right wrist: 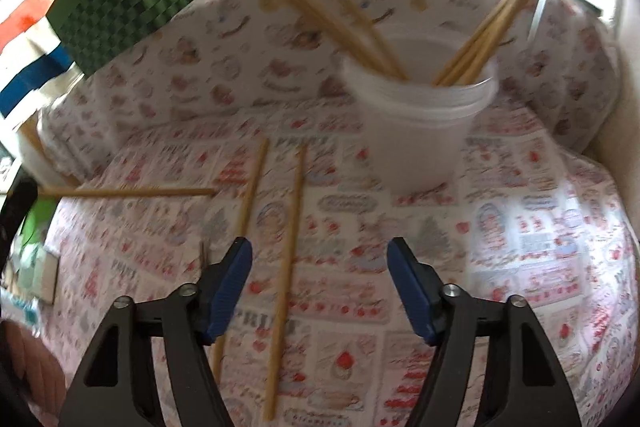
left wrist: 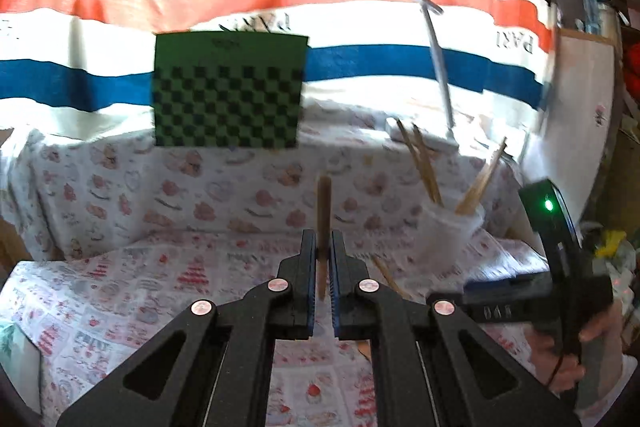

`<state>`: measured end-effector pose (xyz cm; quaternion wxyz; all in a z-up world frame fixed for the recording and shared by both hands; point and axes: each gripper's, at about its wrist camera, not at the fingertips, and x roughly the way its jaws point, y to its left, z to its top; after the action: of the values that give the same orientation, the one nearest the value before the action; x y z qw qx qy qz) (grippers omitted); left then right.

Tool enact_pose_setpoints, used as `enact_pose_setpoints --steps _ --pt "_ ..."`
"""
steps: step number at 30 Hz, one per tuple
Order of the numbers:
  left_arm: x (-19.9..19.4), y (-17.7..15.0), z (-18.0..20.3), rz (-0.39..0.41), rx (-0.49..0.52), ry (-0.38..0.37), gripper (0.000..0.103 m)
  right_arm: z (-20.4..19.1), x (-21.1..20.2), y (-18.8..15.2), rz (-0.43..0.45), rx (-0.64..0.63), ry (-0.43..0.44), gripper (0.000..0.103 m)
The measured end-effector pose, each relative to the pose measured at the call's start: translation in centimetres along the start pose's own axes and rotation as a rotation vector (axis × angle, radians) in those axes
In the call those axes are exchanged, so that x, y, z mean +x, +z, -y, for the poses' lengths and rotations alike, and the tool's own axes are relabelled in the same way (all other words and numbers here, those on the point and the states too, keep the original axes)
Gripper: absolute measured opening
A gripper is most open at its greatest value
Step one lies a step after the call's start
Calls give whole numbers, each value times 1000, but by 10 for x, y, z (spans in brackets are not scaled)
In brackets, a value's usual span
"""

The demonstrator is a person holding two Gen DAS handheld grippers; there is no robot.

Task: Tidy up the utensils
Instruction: 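Lift the stick with the left tool while the right tool closes on another stick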

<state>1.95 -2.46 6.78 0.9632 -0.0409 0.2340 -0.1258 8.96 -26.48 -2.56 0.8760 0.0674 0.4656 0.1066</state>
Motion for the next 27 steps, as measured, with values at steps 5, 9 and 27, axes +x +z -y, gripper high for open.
enact_pose_setpoints --steps 5,9,27 --pt "2 2 -1 28 12 57 5 -18 11 -9 -40 -42 -19 61" --pt "3 -2 5 28 43 87 5 -24 24 -16 -94 -56 -52 43" --pt "4 -2 -3 42 18 126 5 -58 -4 -85 -78 -96 -165 34"
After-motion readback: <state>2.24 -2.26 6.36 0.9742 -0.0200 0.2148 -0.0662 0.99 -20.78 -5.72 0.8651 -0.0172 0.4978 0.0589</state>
